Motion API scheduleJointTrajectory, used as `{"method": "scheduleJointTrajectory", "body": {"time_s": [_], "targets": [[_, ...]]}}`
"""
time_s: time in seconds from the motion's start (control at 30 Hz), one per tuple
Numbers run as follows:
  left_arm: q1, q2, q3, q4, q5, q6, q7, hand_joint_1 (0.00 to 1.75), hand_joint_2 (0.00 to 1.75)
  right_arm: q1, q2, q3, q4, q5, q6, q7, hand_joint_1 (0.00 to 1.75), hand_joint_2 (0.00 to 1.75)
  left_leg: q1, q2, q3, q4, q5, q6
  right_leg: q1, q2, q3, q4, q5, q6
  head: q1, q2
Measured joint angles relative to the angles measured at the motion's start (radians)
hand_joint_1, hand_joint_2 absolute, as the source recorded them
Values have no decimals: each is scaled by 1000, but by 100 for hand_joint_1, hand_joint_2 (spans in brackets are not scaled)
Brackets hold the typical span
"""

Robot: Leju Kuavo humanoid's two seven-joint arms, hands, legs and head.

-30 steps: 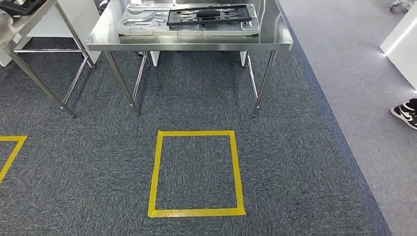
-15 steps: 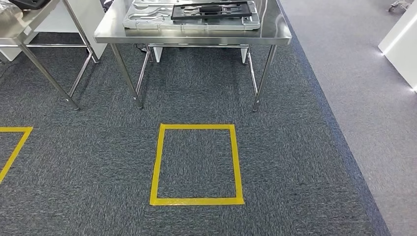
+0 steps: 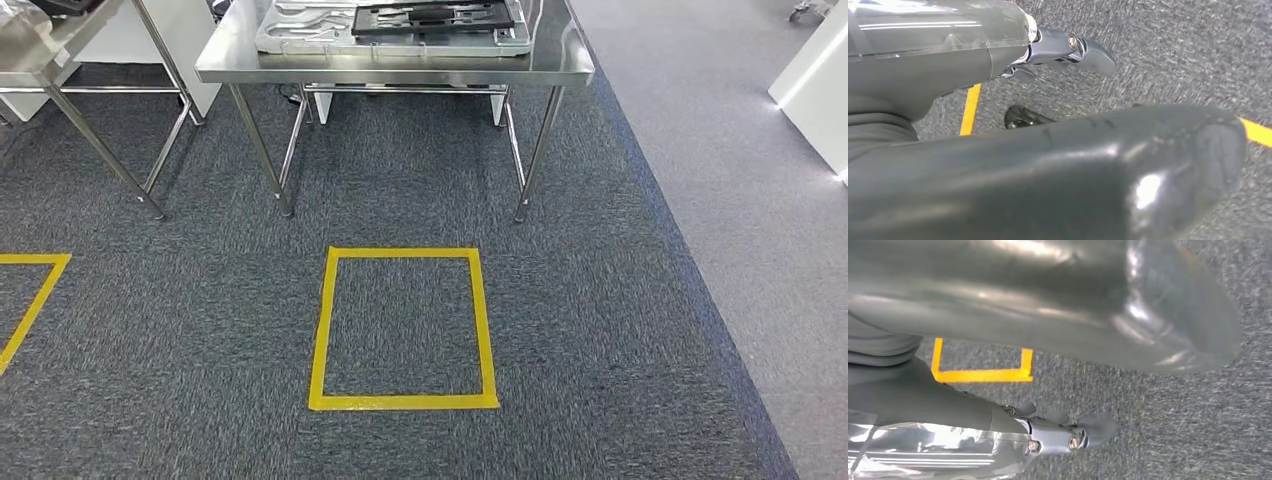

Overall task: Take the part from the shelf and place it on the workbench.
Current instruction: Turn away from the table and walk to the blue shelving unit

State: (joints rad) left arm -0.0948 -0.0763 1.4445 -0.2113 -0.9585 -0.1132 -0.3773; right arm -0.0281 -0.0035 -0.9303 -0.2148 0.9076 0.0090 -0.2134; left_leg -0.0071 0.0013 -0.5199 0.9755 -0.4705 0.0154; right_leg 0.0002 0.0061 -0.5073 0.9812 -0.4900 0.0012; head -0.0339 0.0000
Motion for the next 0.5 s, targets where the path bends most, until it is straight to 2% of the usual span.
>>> {"method": "scheduleJointTrajectory", "body": {"time_s": [0.07,0.13,0.2,0.23,0.27,0.3,0.33,0.4,0.43,0.47,0.5], "targets": [[0,3,0,0,-3,-2,0,0,0,1,0,3,0,27,-1,2,0,0,0,-5,-3,5,-3,-10,-4,-11,-1,-6,6,-11,0,0],[0,6,-1,0,-5,-5,-1,0,0,1,0,11,0,59,-5,5,0,0,2,-7,-28,60,-42,-19,-10,-23,-2,-14,12,-23,0,0],[1,6,-1,0,-8,-10,-1,0,0,2,0,31,0,106,-14,13,0,0,8,-6,-89,193,-110,-29,-9,-35,-5,-14,13,-28,0,0],[2,7,-2,0,-10,-13,-2,0,0,3,-1,45,0,135,-19,18,0,0,11,-6,-120,259,-135,-33,-8,-42,-6,-14,13,-29,0,0],[3,7,-2,0,-13,-15,-2,0,0,5,-1,61,0,163,-23,24,0,0,13,-6,-139,300,-143,-36,-7,-50,-6,-13,13,-29,0,0],[4,8,-2,0,-15,-17,-2,0,0,6,-1,77,0,188,-25,30,0,0,15,-4,-139,301,-131,-39,-7,-58,-6,-12,12,-28,0,0],[4,8,-2,0,-16,-18,-2,0,0,7,-2,93,0,207,-26,35,0,0,16,0,-117,258,-100,-39,-7,-66,-5,-11,10,-27,0,0],[2,10,-4,0,-18,-21,-3,0,0,8,-3,120,1,235,-26,46,0,0,15,36,-44,112,-33,-36,-4,-82,-1,-5,4,-21,0,0],[0,11,-5,0,-20,-21,-3,0,0,9,-4,133,2,248,-26,53,0,0,12,53,-17,55,-14,-30,-1,-91,0,-2,1,-16,0,0],[-2,12,-7,0,-22,-22,-3,0,0,10,-5,146,2,262,-26,62,0,0,9,65,-4,22,-7,-24,2,-99,0,0,-1,-11,0,0],[-3,13,-8,0,-24,-22,-3,0,0,10,-6,161,3,277,-26,72,0,0,6,64,-3,11,-10,-18,4,-108,1,2,-3,-5,0,0]]}}
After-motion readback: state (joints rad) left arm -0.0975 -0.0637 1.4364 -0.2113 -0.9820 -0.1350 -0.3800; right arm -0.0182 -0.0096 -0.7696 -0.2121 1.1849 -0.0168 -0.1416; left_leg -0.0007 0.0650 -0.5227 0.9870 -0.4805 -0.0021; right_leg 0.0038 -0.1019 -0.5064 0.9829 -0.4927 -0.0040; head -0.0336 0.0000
